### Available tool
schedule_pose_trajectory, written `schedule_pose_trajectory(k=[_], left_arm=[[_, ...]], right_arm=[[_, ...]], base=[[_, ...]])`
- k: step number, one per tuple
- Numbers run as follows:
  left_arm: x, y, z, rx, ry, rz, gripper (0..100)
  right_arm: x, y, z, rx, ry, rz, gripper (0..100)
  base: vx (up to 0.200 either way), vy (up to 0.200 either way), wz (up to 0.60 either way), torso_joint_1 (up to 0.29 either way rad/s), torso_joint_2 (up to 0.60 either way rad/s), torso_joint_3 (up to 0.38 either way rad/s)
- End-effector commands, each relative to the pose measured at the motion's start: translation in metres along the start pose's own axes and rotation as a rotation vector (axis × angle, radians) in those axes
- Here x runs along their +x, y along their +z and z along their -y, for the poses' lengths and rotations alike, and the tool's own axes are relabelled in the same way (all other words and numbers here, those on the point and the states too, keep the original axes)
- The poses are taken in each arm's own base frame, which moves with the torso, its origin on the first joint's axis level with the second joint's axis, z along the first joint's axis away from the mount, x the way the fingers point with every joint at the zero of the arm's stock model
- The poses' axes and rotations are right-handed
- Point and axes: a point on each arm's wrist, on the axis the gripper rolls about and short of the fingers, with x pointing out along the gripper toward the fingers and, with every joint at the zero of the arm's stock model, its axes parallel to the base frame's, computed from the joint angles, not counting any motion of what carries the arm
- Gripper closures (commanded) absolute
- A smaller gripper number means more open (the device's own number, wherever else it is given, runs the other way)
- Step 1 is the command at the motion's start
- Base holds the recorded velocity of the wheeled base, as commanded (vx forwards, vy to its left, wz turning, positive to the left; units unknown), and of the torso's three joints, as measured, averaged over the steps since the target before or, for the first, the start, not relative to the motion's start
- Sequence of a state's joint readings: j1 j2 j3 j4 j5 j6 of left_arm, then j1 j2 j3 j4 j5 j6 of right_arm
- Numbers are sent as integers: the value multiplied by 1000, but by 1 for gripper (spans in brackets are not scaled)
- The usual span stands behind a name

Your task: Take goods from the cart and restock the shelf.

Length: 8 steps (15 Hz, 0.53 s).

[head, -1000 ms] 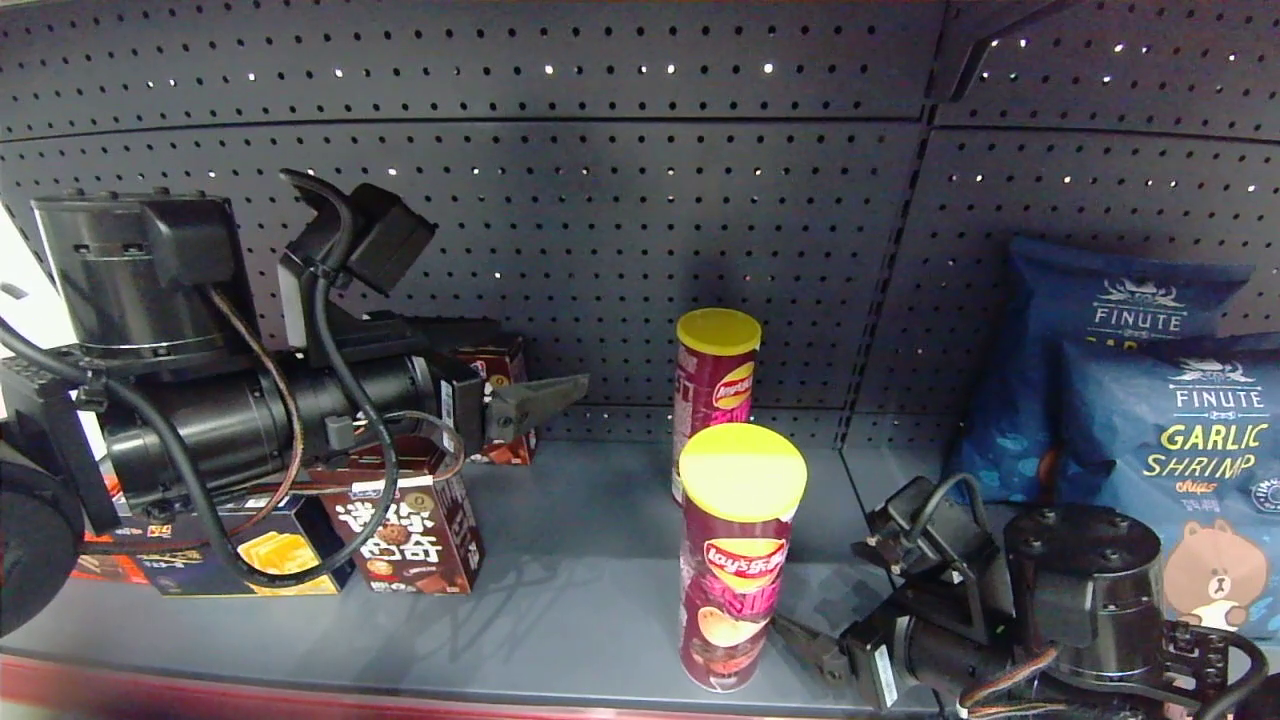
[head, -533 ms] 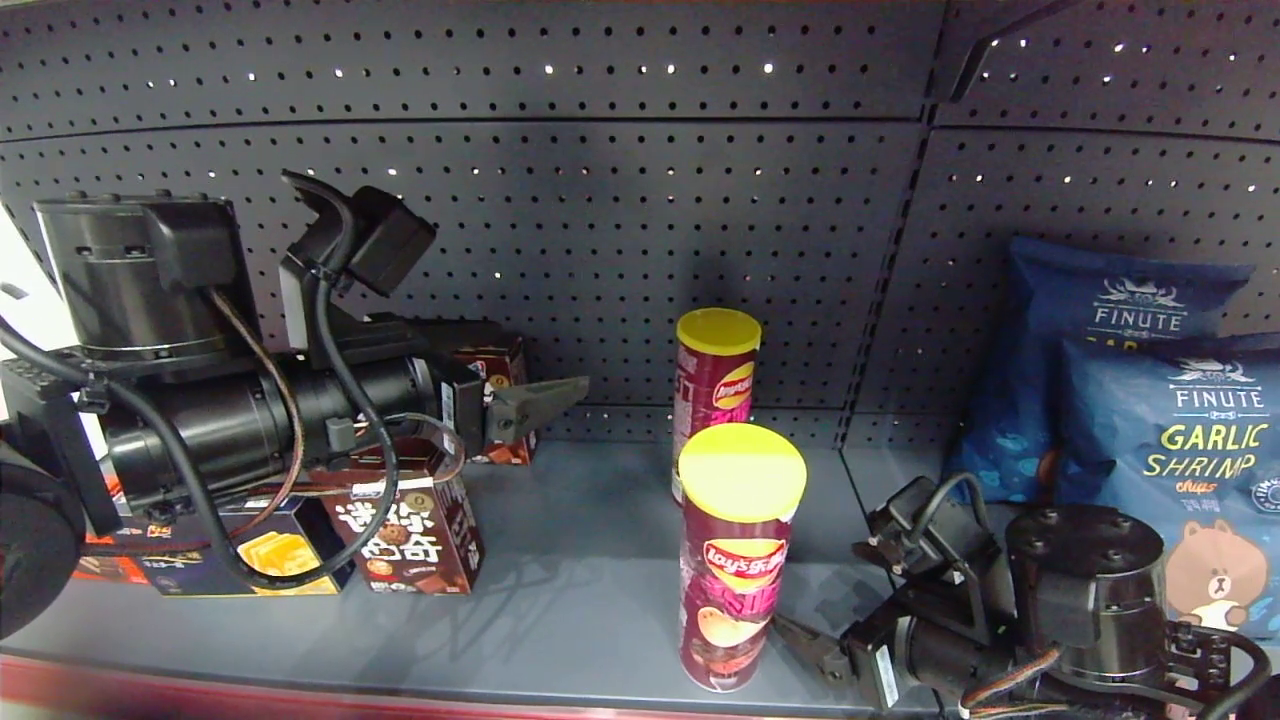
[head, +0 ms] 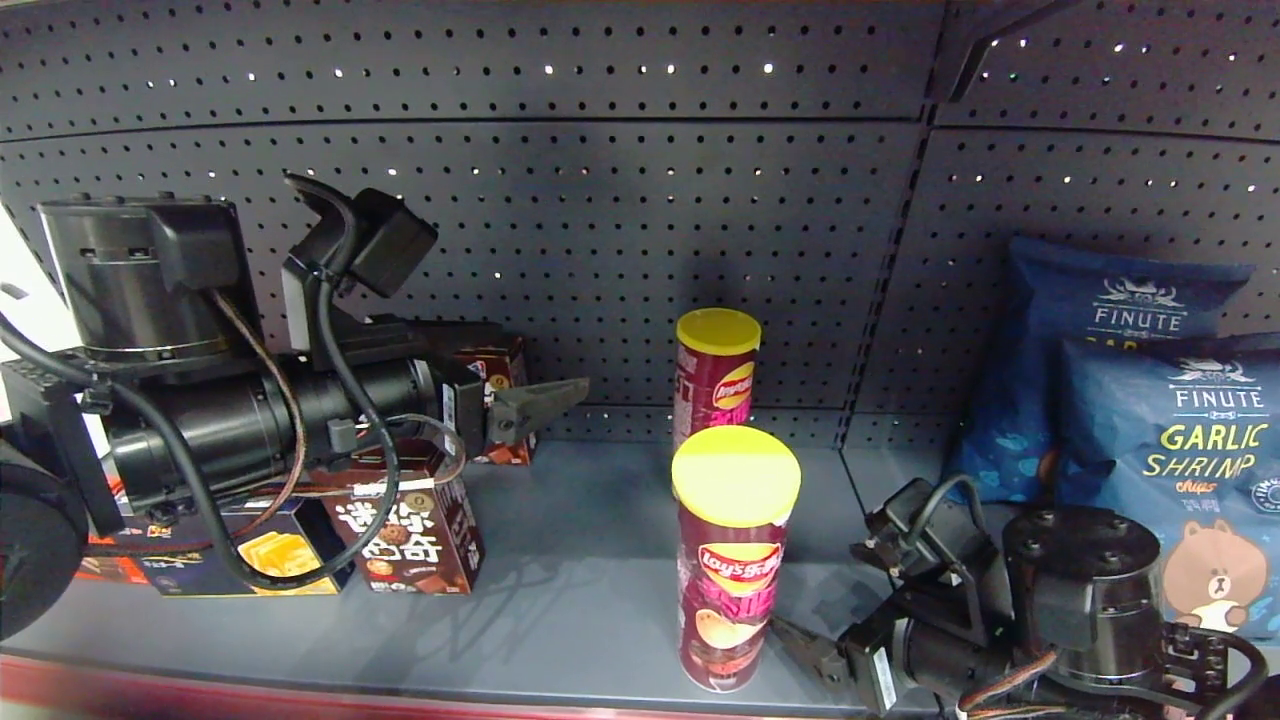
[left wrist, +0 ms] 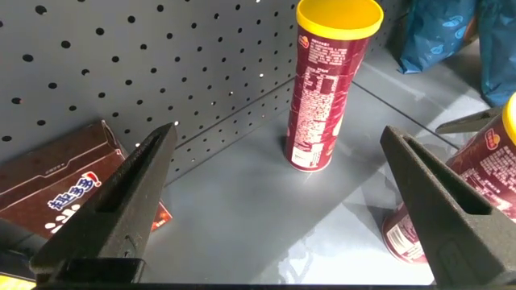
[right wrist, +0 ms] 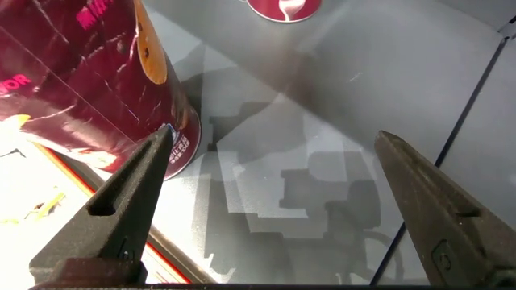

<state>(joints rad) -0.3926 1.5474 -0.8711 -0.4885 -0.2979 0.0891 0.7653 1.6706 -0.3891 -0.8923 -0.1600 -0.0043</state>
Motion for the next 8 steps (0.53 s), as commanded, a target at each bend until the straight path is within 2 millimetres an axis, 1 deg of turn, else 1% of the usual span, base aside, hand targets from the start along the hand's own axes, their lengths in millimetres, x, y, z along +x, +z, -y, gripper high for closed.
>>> schedule_pose_trajectory(k=[1,8], left_arm=[[1,0,0,0,0,-1,0],[1,-2,0,-2,0,-5,0]], right_arm=[[1,0,-1,-1,2,0,0],[0,-2,0,-2,2,-6,0]], base=[[0,0,0,0,0,0],[0,0,0,0,0,0]])
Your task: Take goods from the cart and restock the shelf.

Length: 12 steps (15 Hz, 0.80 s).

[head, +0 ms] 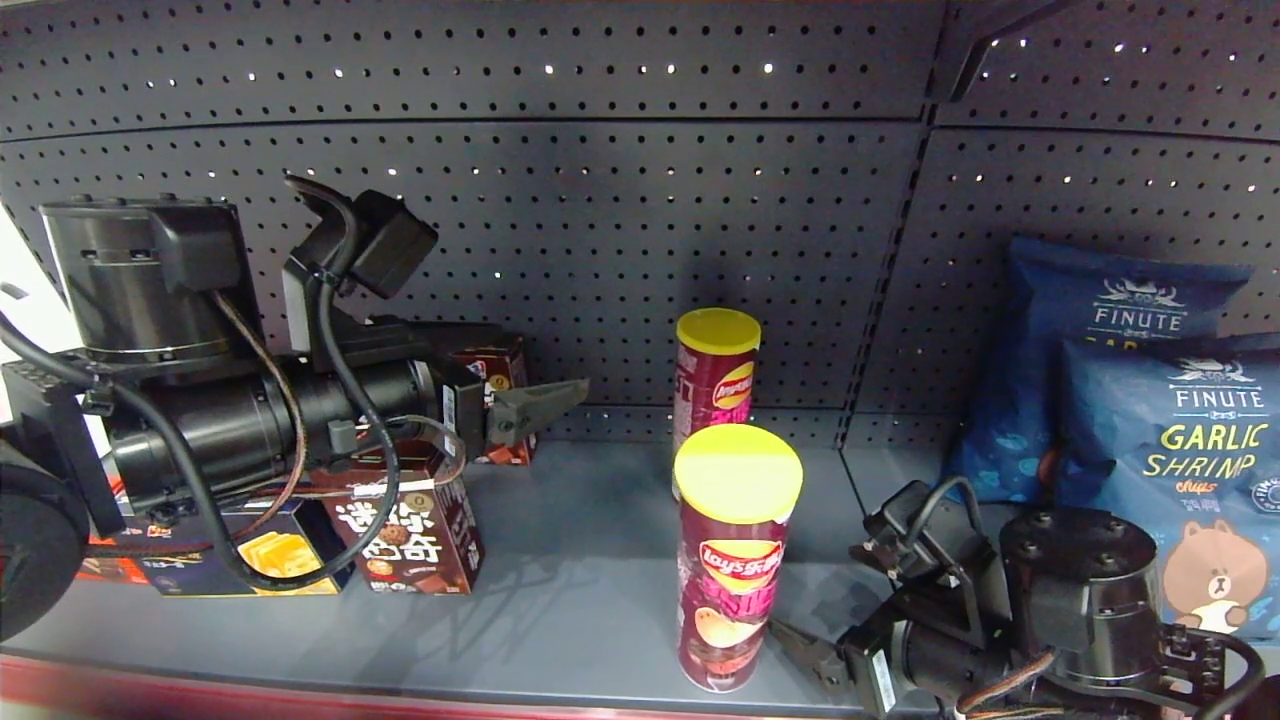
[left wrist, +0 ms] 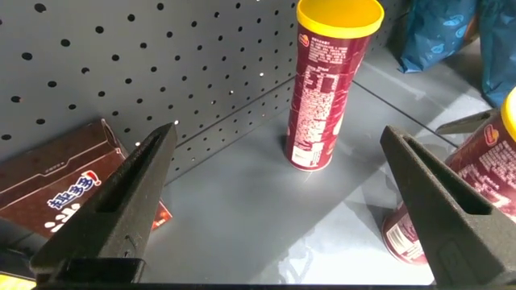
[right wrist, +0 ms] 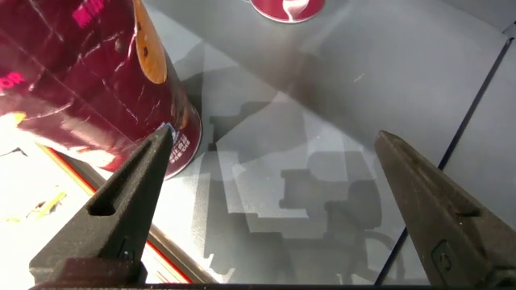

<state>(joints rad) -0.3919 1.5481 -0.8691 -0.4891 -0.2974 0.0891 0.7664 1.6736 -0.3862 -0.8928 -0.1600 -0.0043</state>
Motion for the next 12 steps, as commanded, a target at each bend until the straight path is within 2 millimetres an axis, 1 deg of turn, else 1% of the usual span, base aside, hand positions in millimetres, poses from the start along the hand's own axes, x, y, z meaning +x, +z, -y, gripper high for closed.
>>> schedule_pose_trajectory(k=[1,3,5,8,11,12], left_arm=[[0,-1,0,-1,2,-2,0],[-1,1,0,0,2,2,0],[-4,3,2,5,0,11,0],[-5,4,3,12,-2,17,0],[-18,11,5,20,5,49,0],[-27,10,7,24,7,55,0]], right_arm=[[-2,-2,1,0,-5,-4,0],[-12,7,9,20,-32,49,0],[-19,15,12,30,-49,97,0],[-22,11,13,30,-55,86,0],[-29,21,22,49,-89,137,0],[-34,27,27,58,-106,171,0]], base=[[0,0,0,0,0,0],[0,0,0,0,0,0],[0,0,0,0,0,0],[0,0,0,0,0,0],[0,0,0,0,0,0],[0,0,0,0,0,0]])
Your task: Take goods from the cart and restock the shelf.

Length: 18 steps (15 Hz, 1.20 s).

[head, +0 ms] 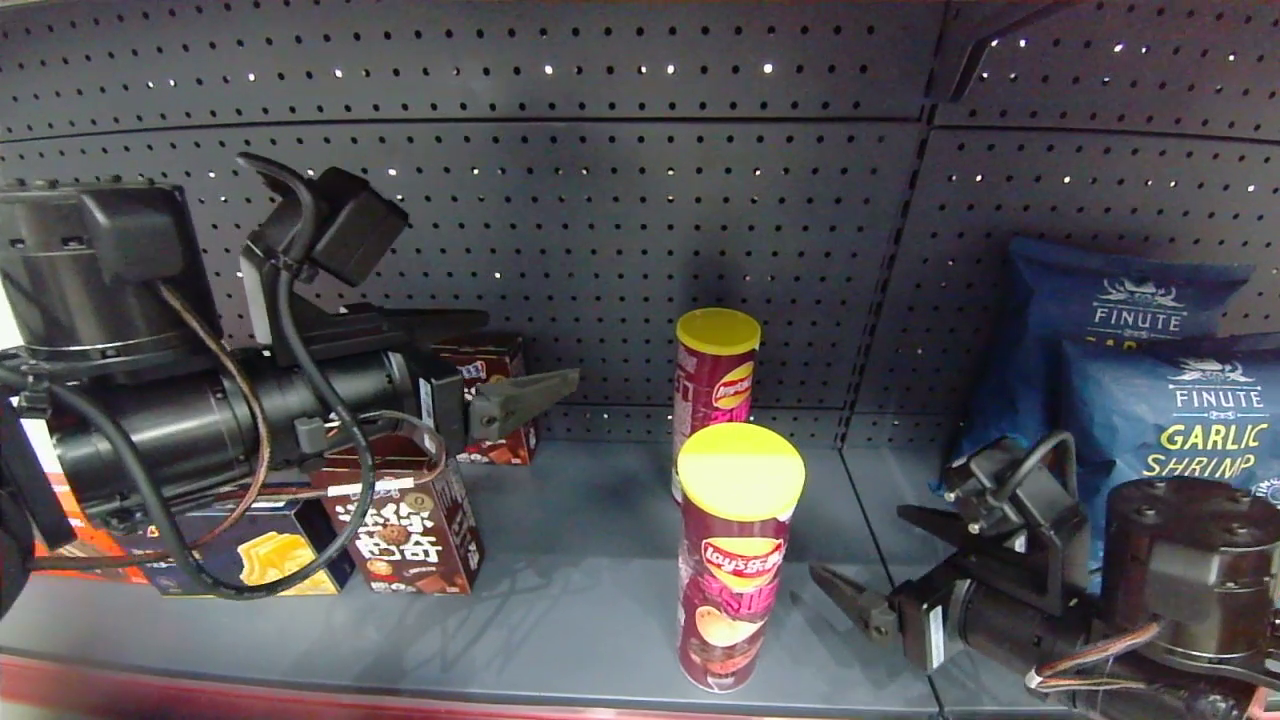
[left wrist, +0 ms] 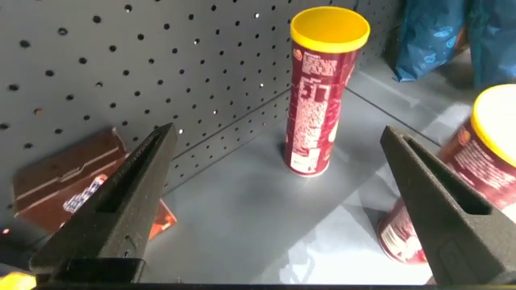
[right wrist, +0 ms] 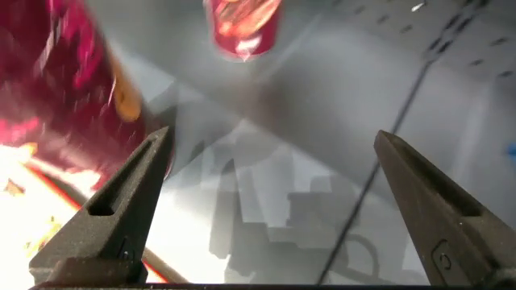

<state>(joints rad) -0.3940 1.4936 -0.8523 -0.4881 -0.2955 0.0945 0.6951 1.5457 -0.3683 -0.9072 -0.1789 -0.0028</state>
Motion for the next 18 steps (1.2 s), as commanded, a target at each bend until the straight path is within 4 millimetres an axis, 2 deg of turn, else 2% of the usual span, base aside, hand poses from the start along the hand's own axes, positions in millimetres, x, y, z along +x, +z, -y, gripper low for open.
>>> schedule_pose_trajectory(k=[1,3,5,7,9,11,13,14,18], left_arm=[[-27,3,7,12,7,35,0],[-51,1,10,19,31,57,0],[-93,-14,14,31,93,65,0],[-113,-33,14,34,152,41,0],[-133,-38,18,39,202,67,0],[-159,-51,27,33,285,100,0],[-181,-76,41,3,332,117,0],[-187,-82,45,-2,357,108,0],[-207,-91,56,-12,497,100,0]], right_arm=[[-12,20,14,29,-50,98,0],[-27,33,28,52,-125,171,0],[-55,37,48,86,-222,237,0],[-65,40,56,95,-269,271,0],[-76,45,66,104,-332,316,0],[-99,46,82,119,-458,378,0],[-126,36,85,182,-540,431,0],[-133,26,83,191,-551,415,0],[-154,-1,76,194,-607,410,0]], base=[[0,0,0,0,0,0],[0,0,0,0,0,0],[0,0,0,0,0,0],[0,0,0,0,0,0],[0,0,0,0,0,0],[0,0,0,0,0,0],[0,0,0,0,0,0],[0,0,0,0,0,0],[0,0,0,0,0,0]])
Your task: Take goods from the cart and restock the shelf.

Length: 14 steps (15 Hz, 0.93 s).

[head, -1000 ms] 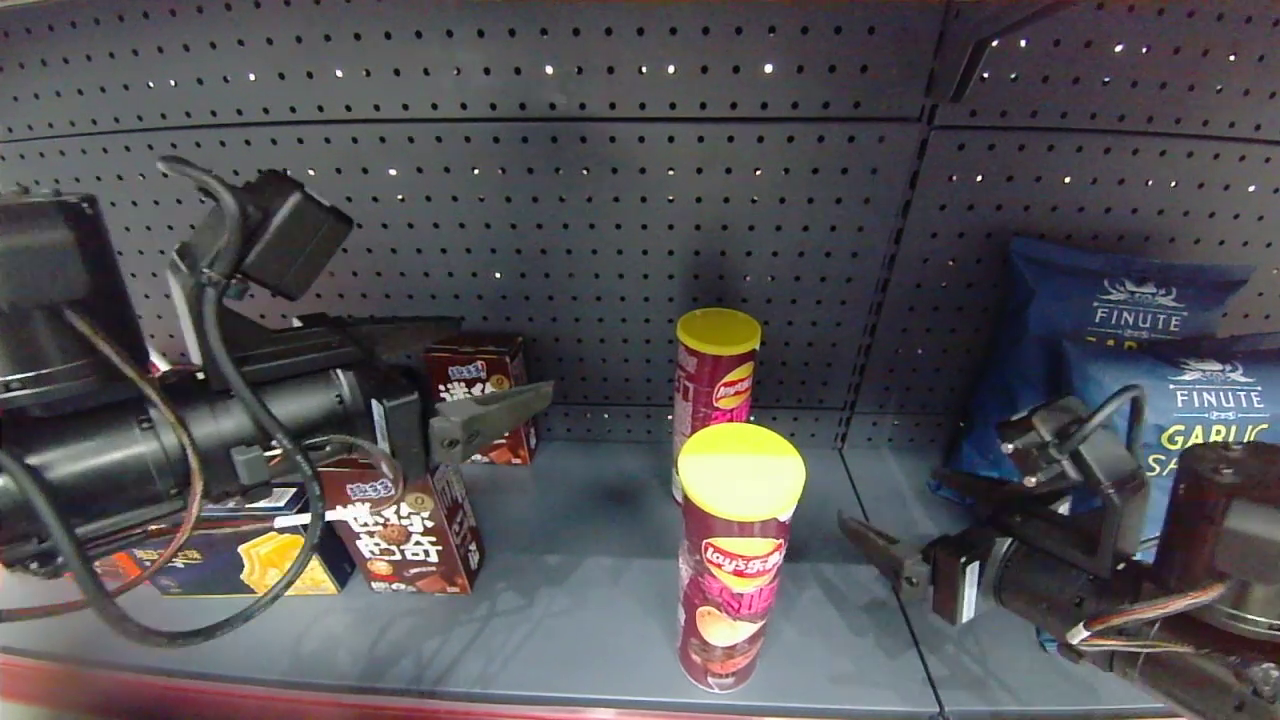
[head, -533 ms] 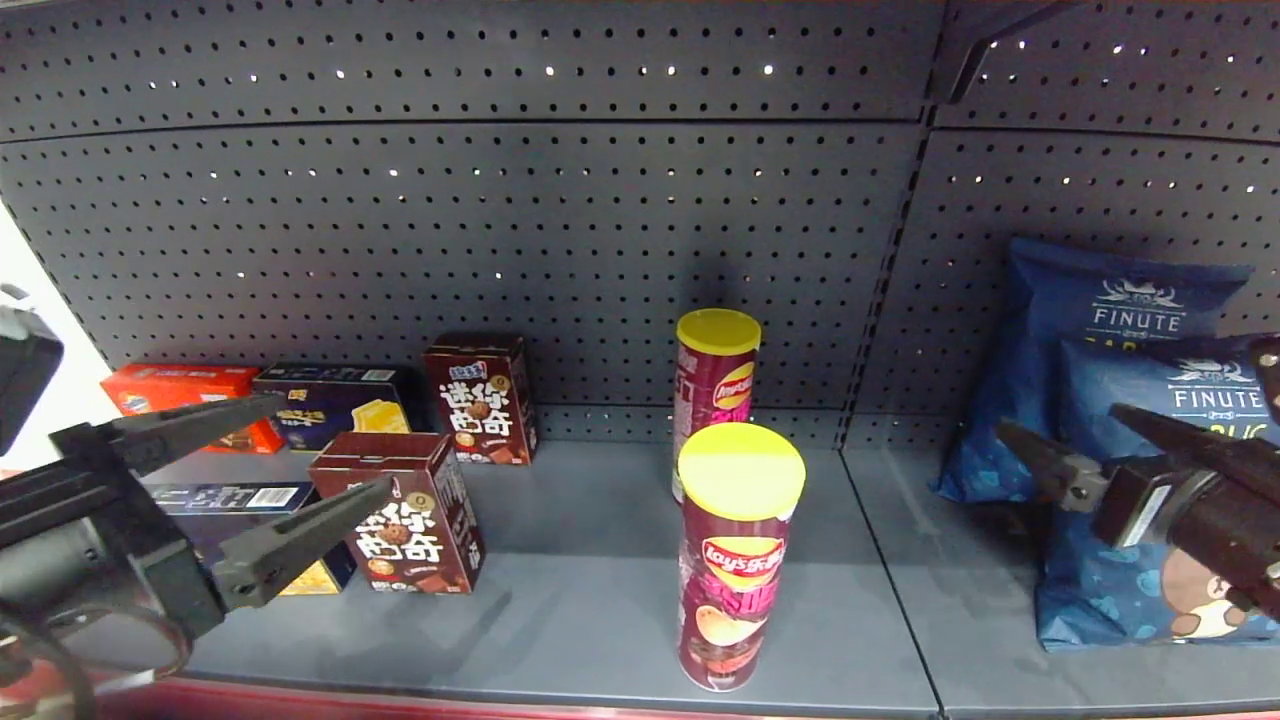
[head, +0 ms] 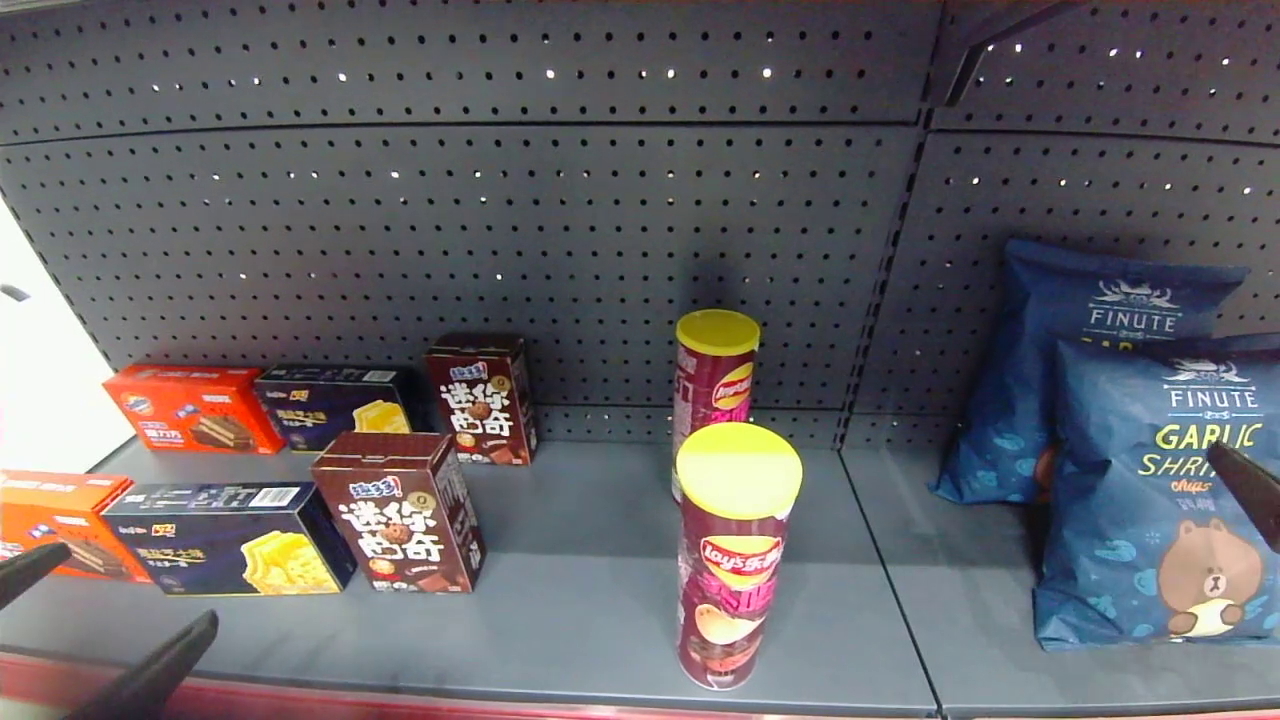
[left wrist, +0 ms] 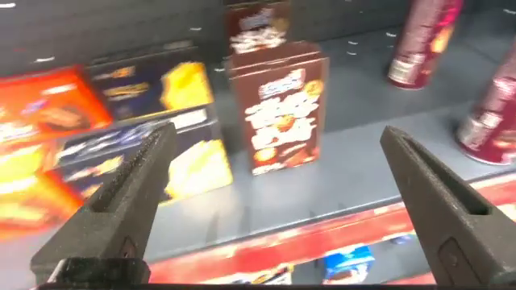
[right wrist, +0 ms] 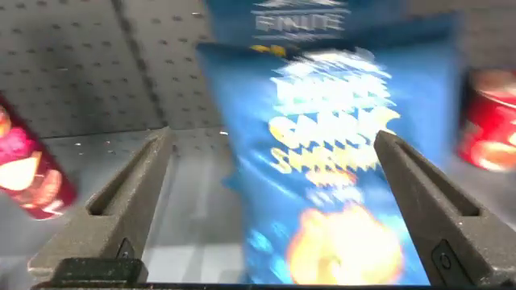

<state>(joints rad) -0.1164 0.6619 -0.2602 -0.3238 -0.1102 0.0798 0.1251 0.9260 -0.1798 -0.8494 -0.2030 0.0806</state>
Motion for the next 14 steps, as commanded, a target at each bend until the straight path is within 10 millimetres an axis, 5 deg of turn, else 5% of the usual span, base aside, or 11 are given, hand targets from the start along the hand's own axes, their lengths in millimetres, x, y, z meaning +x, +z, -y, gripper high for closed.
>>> schedule_pose_trajectory(k=[1,5,8,10,12,14], left_arm=[[-25,-7,2,3,72,57,0],[-60,-37,7,-3,124,4,0],[-66,-50,9,2,122,5,0],[-68,-56,9,1,122,14,0],[-71,-82,12,8,127,35,0],[-66,-91,12,6,137,58,0]], right_arm=[[-22,-5,7,2,-24,32,0],[-69,-20,18,-21,-102,-38,0],[-101,-35,25,-38,-137,-60,0],[-115,-44,28,-58,-139,-56,0],[-129,-67,31,-71,-110,-74,0],[-127,-77,32,-70,-110,-85,0]], base=[[0,0,0,0,0,0],[0,0,0,0,0,0],[0,0,0,0,0,0],[0,0,0,0,0,0],[0,0,0,0,0,0],[0,0,0,0,0,0]])
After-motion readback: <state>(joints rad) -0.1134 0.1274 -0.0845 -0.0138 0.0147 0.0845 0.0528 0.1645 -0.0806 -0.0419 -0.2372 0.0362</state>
